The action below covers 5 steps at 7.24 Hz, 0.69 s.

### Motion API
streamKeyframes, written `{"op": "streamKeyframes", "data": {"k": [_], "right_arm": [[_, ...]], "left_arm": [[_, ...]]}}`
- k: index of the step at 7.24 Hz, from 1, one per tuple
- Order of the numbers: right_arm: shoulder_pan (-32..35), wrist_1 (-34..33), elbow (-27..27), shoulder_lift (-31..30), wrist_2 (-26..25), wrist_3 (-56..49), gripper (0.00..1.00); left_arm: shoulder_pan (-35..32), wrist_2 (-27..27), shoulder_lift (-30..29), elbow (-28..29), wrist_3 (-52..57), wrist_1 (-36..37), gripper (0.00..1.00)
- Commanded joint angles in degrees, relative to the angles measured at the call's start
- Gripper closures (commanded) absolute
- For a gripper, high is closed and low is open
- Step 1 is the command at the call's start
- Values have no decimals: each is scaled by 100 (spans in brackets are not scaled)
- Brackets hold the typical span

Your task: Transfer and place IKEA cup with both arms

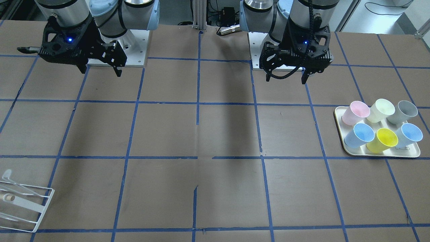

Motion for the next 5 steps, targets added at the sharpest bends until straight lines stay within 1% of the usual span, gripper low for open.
{"op": "streamKeyframes", "data": {"k": [1,3,5], "right_arm": [[-21,1,-10,7,5,-2,0],[-13,1,-54,-1,14,-2,0],[-4,-8,-45,16,49,-2,0]], "left_arm": [[58,-243,79,-200,-201,284,0],[191,-262,123,-182,-167,-22,0],[305,-306,149,-200,-167,-50,0]]}}
